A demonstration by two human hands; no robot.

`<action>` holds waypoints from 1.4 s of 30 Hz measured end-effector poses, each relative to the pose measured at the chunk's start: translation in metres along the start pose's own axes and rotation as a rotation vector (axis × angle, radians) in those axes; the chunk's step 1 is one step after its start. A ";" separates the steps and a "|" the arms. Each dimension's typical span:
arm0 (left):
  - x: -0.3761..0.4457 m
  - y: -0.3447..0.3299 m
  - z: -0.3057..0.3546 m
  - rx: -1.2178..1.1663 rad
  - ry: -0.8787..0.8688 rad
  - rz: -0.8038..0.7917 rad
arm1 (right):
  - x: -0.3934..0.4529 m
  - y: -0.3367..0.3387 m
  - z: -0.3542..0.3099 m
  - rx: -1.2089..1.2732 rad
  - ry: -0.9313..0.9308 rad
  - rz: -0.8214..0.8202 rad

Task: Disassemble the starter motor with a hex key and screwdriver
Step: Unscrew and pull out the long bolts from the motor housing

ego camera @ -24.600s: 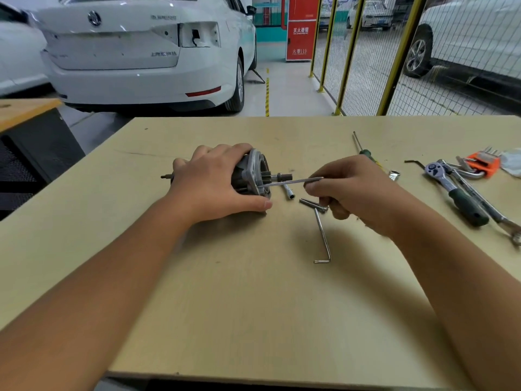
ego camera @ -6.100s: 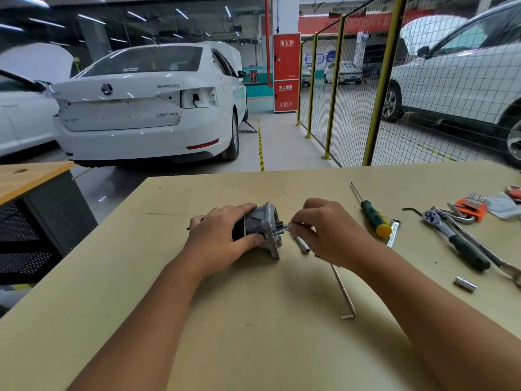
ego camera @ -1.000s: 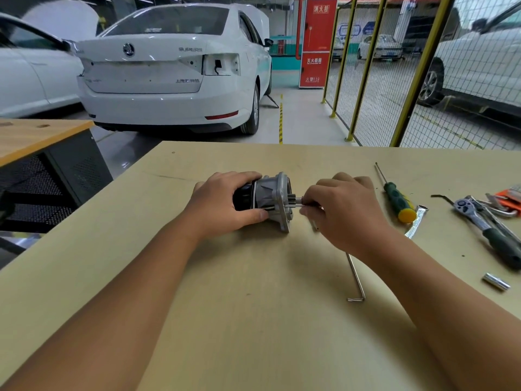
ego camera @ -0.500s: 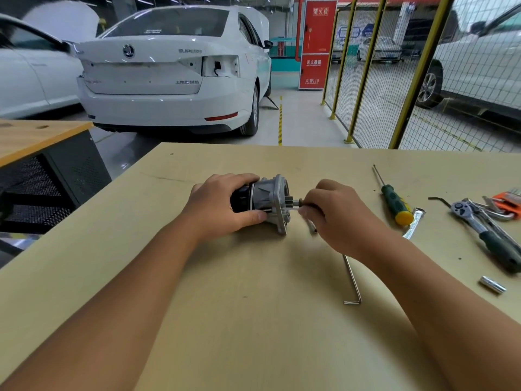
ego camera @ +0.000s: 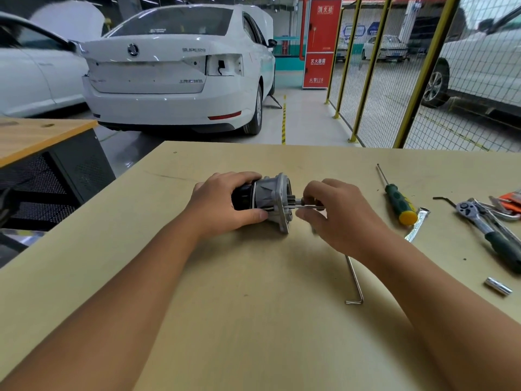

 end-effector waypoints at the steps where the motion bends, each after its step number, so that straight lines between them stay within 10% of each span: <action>1: 0.000 0.000 0.000 -0.002 0.004 0.004 | -0.001 0.000 0.002 0.012 0.006 0.009; 13: 0.001 0.001 0.002 -0.031 0.024 -0.001 | 0.003 0.003 -0.001 -0.333 0.036 0.036; 20: 0.001 0.000 0.000 -0.013 0.020 -0.004 | 0.004 0.001 0.003 -0.018 0.088 -0.021; 30: 0.000 0.000 0.002 -0.017 0.024 0.004 | 0.005 0.003 -0.005 -0.354 0.046 -0.039; 42: 0.001 -0.001 0.002 -0.009 0.005 0.003 | 0.006 0.001 -0.002 -0.137 0.050 -0.111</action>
Point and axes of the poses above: each hand's wrist, its own x-axis towards the middle knuckle, its own y-axis out of the back of the hand, z = x × y, the point moved 1 cm from there along x, towards the middle knuckle, and after that the axes turned 14 degrees about y, right-handed, at the moved point
